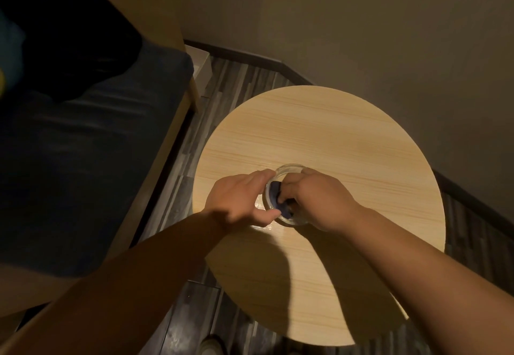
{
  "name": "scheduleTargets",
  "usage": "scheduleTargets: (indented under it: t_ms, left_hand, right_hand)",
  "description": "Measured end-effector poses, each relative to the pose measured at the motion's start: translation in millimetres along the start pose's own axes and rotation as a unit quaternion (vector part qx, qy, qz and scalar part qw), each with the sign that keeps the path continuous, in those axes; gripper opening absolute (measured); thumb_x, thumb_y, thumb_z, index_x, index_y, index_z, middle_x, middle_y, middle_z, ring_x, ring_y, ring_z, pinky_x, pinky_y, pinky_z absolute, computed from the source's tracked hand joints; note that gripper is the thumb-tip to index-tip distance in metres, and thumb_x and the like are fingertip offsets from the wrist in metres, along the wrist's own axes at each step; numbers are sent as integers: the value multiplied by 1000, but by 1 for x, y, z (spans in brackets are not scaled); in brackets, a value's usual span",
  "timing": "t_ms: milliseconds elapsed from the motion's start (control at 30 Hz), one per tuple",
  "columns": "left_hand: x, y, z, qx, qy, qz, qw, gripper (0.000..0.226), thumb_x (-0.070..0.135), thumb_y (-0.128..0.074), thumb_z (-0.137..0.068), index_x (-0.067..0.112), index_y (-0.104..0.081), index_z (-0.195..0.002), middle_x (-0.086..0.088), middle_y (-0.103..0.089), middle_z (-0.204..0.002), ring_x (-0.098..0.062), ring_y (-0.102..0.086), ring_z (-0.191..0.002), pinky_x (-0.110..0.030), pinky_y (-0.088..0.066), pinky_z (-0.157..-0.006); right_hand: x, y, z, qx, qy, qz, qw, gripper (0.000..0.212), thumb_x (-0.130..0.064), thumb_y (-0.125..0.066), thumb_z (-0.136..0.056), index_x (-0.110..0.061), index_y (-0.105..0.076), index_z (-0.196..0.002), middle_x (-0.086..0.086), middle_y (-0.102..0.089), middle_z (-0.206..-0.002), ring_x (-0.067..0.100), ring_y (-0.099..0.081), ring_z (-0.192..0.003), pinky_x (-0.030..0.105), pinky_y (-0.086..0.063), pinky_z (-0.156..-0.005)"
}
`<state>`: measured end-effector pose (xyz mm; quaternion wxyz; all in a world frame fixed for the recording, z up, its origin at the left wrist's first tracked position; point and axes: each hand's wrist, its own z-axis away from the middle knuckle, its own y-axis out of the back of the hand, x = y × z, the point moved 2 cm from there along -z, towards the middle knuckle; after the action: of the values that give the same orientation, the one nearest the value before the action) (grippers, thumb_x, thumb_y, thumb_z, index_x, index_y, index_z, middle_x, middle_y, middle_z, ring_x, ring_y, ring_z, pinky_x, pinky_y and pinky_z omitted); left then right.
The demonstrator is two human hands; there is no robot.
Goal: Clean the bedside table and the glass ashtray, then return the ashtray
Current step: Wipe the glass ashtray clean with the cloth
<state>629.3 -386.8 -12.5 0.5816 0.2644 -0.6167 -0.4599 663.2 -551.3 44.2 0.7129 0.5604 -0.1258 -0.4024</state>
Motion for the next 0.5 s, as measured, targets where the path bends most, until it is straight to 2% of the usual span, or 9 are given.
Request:
scheduleTargets:
  t_ms: [167,400,500]
  left_hand:
    - [2,3,-1,-5,9,25,1000,68,63,-63,-72,37,-40,-131,14,-62,-115,-10,-57,-87,-26,-41,-67]
    - [2,3,-2,-10,12,29,999,70,62,-63,-73,36,-38,-133,13,-60,-122,-13,-60,-93,-25,-43,-70]
    - [2,3,-2,-6,6,34,999,71,63,-62,-73,35,-39,-134,12,-60,-121,-13,-60,-93,-25,-44,-70]
  right_hand:
    - [0,-7,-10,49,-45,-32,997,22,-22,-61,-83,-28,-68,-102,-5,-61,-104,24,-53,-98,32,-45,-69]
    - [-6,-11,-16,112,-130,-36,984,24,-24,-60,-82,-28,-68,-105,-5,-62,-105,22,-55,-95,28,-34,-63]
    - [-8,-12,-16,128,-171,-50,976,17,-26,-59,-83,-27,-69,-96,-2,-61,-99,22,-55,-88,29,-39,-61]
